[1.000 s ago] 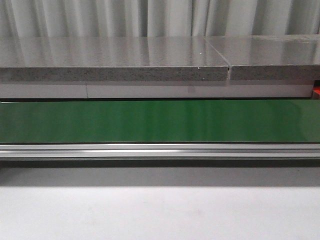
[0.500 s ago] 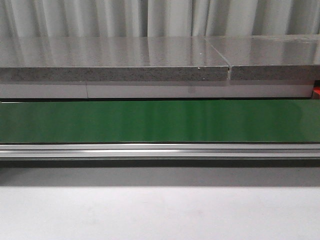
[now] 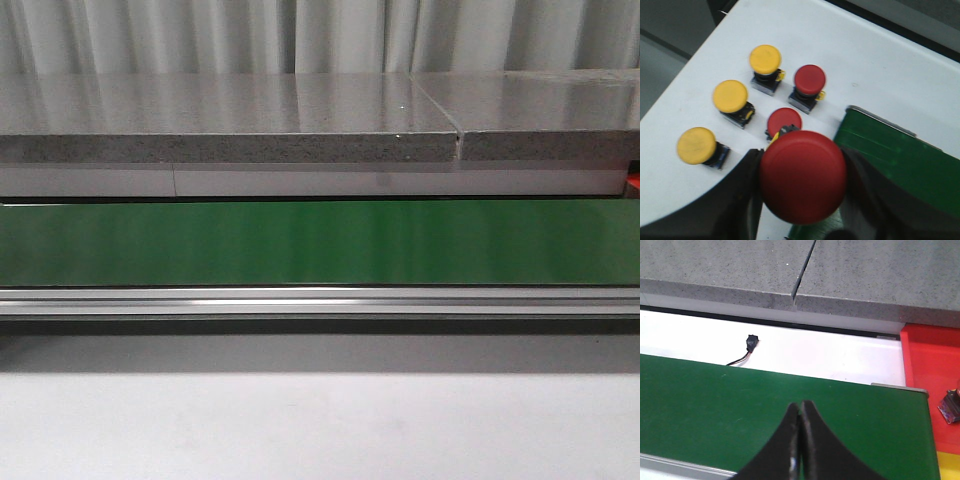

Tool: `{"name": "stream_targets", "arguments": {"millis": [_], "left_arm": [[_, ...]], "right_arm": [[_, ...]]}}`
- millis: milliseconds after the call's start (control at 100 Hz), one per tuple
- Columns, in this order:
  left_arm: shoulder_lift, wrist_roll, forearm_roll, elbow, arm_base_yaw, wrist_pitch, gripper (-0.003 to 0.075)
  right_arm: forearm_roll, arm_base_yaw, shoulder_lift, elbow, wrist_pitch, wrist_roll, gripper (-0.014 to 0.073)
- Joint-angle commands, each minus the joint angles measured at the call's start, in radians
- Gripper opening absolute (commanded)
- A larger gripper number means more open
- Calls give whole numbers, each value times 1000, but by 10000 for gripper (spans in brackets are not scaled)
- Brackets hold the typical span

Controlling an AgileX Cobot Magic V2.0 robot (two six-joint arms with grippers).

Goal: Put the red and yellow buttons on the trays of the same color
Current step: 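Grasp the red push-button with the left gripper and lift it, then lower the red button onto the green belt and open the left gripper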

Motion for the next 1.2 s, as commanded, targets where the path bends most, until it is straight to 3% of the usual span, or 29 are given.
{"name": "stream_targets", "arguments": {"millis": [0,270,1030,1100,1190], "left_arm": [[-27,12,-6,-41,-63,-34,-19],[54,39,-1,-41,-171,-32,-19],[191,65,-12,-41,-176,11,-15],[191,69,-14,-41,-176,11,17],[191,97,-32,-41,-176,11,131]], "right_arm": [[18,1,-9,-26,-52,-8,-67],[18,1,-9,-26,-52,-8,-67],[18,1,-9,-26,-52,-8,-67],[18,1,-9,-26,-52,-8,-67],[18,1,-9,-26,-52,-8,-67]]}}
